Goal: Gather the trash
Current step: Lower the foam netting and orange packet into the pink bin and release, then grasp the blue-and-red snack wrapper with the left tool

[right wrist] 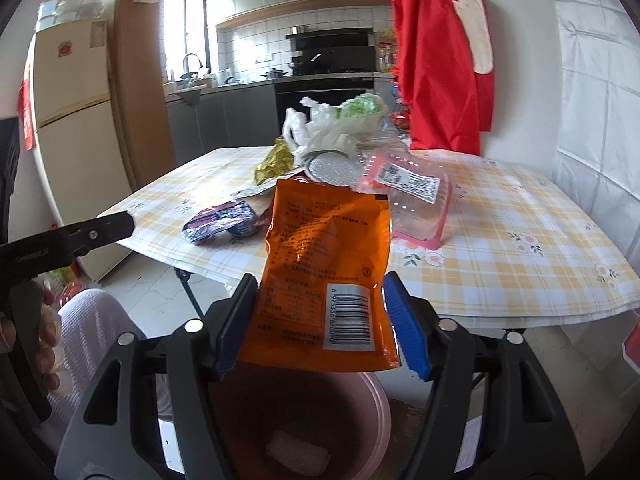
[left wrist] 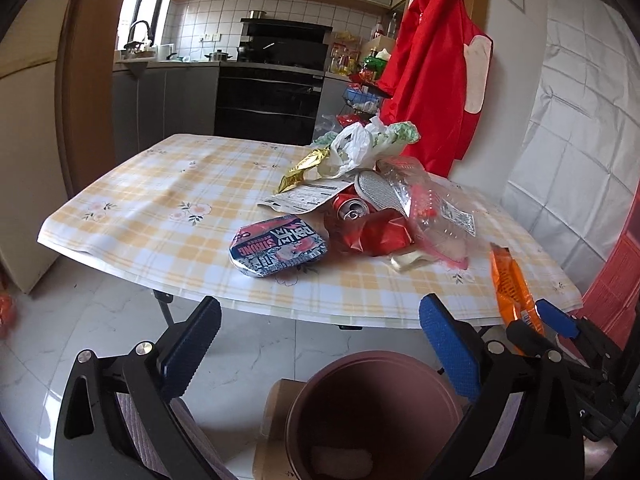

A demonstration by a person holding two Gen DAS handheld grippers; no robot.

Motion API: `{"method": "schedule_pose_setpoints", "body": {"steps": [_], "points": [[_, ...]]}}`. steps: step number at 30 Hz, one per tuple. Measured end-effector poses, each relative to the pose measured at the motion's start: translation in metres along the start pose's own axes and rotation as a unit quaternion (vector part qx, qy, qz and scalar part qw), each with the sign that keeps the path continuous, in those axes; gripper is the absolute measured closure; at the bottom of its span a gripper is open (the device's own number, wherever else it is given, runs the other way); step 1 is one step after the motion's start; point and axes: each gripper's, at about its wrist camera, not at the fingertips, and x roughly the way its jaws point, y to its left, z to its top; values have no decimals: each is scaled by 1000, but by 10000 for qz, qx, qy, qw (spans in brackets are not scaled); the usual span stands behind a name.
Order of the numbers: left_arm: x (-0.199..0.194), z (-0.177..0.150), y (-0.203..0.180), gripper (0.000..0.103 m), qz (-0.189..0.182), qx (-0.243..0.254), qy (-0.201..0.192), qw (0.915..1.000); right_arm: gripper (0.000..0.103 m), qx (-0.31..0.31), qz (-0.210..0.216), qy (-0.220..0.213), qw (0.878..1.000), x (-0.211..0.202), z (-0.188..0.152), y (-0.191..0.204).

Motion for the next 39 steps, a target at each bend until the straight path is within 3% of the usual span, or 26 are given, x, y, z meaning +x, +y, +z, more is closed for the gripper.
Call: {"method": "schedule_pose_setpoints", "body": {"steps": [2,3,13,24,33,39], "points": [[0,0,2,6,34,-17,10,10000,10,-98,-49,-54,9999,-1,0,4],[1,0,2,6,52,-46,18,10000,8,-128,-119,-93,9998,-2,0,5],[5,-2,9,6,206,-212,122,9995,6,427,-697,-39,9966,-1,-1,-20],[16,-6,13,6,317,-62,293,9990,6,723,-684,212,9948,7,-5,-35],[67,10,15,6,604,907,414,9932,6,1599,-857,262,9831,28,-3,-84],[112,20,10,6,744,1876,588,9777,6,1865,-906,286,9779,41,-5,-104]]}}
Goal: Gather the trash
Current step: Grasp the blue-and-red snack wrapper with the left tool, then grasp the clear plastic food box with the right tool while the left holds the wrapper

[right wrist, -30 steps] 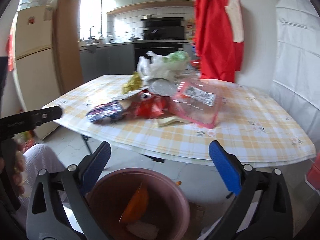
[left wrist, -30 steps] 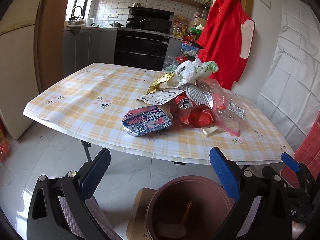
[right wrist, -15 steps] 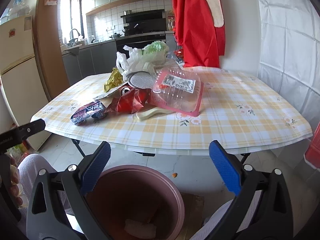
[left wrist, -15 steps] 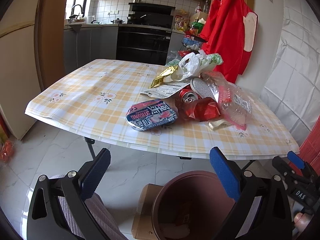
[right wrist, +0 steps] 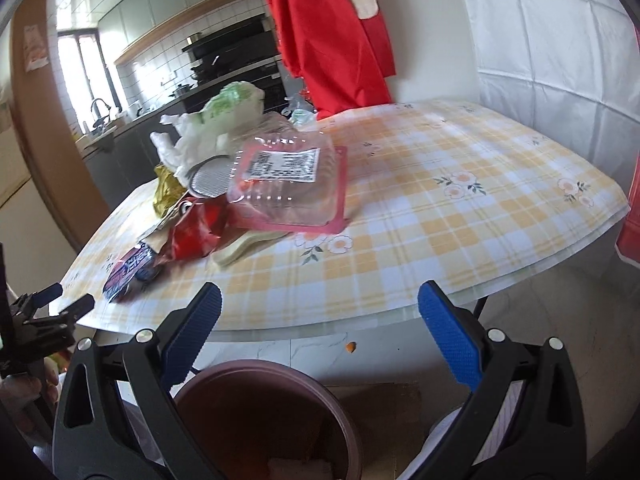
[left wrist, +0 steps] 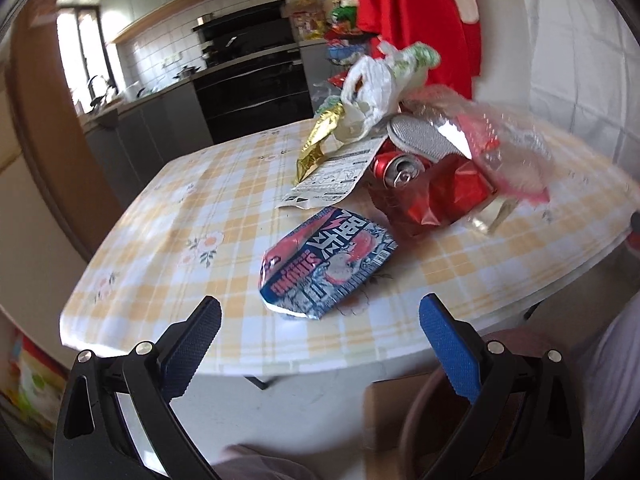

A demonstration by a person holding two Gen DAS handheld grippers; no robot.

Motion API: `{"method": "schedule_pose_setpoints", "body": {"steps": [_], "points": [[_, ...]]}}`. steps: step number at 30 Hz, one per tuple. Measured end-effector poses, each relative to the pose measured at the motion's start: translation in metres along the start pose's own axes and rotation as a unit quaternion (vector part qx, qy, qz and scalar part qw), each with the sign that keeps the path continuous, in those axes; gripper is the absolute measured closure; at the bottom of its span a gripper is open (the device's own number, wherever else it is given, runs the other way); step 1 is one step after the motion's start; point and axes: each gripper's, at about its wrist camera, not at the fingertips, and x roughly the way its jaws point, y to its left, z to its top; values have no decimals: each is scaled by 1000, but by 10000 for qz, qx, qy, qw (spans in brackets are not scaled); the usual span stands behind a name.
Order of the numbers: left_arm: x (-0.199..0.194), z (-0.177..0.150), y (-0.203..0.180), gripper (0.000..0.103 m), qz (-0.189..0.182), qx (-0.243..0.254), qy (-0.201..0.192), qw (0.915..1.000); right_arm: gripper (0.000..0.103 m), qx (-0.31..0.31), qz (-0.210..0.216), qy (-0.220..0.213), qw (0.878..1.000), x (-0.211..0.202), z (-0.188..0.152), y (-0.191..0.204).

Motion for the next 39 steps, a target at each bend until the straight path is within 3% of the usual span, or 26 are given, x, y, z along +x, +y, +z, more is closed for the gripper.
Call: {"method": "schedule_pose_setpoints", "body": {"steps": [4,9,15,20,21,22,26,29,32,34,39], "points": [[27,9,-9,15,114,704,113,9974,6,209,24,211,9996,13,-1,-9],[56,12,-21,18,201,1332,255,9906,6,359,34,266,9990,21,0,-15],[79,11,-22,27,268,1484,394,9878,6,449,41,376,9983,30,0,-19],[84,13,-16,48,234,1367,449,9893,6,342,-71,485,9982,36,5,-16],[85,14,-13,61,178,1312,454,9902,6,274,-116,491,9984,37,8,-15],[84,14,-11,73,148,1275,462,9906,6,144,-153,443,9988,36,13,-12],[73,18,1,85,296,1159,248,9925,6,-886,-406,4,9952,35,39,9],[66,24,16,93,224,849,111,9961,6,-1861,-454,-221,9812,46,55,32],[58,31,31,98,149,504,8,9986,6,-3191,-703,-204,9449,71,54,60],[55,32,41,98,53,230,-17,9997,6,-3651,-799,-85,9275,85,52,73],[48,32,54,98,-162,-347,-71,9992,6,-4304,-916,8,8980,120,44,107]]}}
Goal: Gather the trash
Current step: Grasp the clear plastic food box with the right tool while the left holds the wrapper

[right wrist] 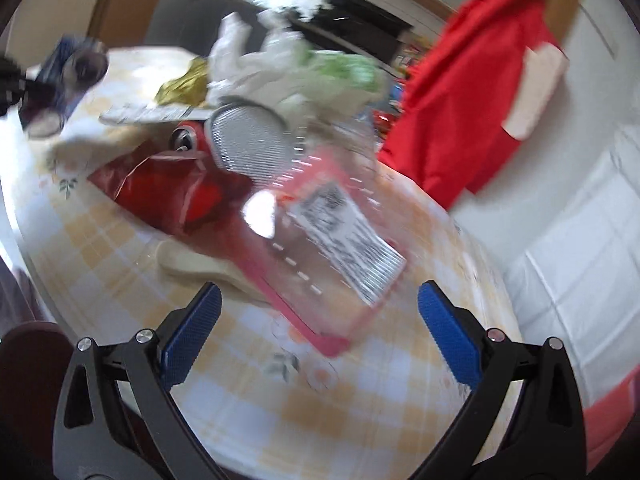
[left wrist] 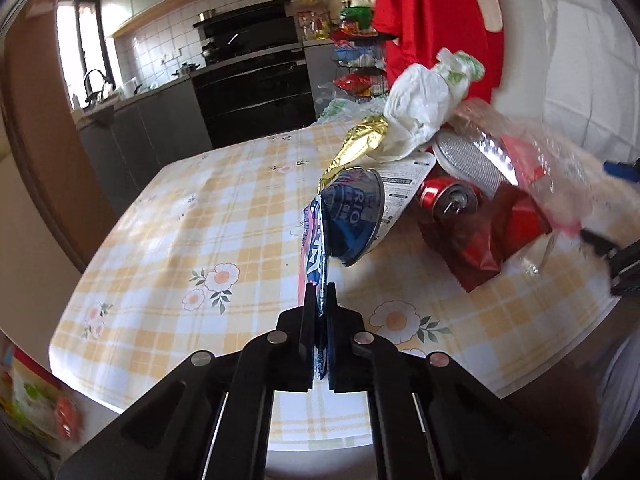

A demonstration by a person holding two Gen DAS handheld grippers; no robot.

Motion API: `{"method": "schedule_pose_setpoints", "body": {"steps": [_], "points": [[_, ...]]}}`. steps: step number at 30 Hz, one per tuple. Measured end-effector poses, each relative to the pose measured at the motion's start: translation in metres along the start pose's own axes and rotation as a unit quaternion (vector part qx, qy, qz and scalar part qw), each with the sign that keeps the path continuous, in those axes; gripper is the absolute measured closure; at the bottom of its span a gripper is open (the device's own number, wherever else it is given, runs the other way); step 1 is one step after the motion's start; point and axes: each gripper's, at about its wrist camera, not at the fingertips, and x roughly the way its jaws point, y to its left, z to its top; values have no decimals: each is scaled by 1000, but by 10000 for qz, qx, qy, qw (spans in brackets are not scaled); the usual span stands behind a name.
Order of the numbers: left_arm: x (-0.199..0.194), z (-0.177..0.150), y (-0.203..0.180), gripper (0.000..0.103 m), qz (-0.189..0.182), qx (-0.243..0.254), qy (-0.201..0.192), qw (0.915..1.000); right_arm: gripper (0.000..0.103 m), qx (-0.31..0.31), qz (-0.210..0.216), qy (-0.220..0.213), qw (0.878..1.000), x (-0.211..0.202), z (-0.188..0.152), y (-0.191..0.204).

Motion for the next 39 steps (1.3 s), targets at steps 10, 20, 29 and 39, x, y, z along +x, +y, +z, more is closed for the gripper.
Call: {"method": "schedule_pose_setpoints", "body": {"steps": [10,20,29,39], "points": [[-11,-12,10,98,-354,-607,-98,9975,6,-476,-225,315,9981,37,36,28],[-12,-19,7,98,-569,-780,-137,9952,6,-490,-426,650,9958,56,43,45],[-18,-16,8,98,-617,-837,-231,9943,19,305,-481,645,9963,60,47,26],[-30,-10,2,98,-711,-856,-354,9932,34,2570,357,227,9655,22,20,-73]]}}
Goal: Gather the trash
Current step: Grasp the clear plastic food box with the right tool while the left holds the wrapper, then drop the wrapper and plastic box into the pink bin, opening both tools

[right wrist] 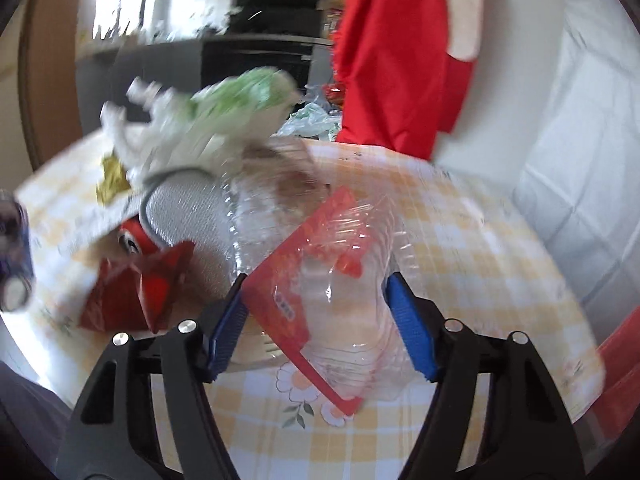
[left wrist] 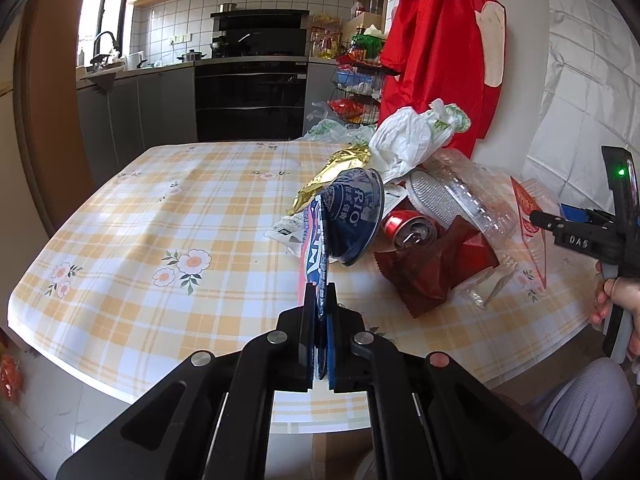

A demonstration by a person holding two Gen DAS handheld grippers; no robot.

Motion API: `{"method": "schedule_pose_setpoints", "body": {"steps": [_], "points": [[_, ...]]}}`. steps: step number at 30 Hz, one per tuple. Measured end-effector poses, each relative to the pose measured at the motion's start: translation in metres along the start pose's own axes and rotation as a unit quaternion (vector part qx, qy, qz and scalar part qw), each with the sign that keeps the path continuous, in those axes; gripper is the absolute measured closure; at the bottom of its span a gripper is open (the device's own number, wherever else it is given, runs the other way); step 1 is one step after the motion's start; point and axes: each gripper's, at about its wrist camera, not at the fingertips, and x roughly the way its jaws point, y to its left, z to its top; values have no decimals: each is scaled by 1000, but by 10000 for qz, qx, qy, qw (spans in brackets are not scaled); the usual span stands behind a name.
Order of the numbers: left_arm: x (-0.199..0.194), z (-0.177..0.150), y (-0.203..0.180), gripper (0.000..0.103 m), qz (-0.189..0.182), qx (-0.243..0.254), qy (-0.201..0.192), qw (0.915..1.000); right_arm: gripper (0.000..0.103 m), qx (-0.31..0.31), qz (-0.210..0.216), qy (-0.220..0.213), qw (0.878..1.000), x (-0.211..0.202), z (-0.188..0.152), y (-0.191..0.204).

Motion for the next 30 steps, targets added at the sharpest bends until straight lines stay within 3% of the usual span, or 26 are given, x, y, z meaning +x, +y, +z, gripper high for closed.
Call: {"method": "schedule_pose_setpoints", "body": {"steps": [6,22,30], "points": [[-11,5,-19,98,-185,115,-68,9997,36,603,179,-91,9980,-19,-2,-29],[-45,13,-62,98,-637,385,-192,9970,40,630,399,-499,9960,-68,-9,-37],[-64,5,-80,98,-908,342,-71,9953,40,809,625,-738,9920,-109,-14,-43]]}}
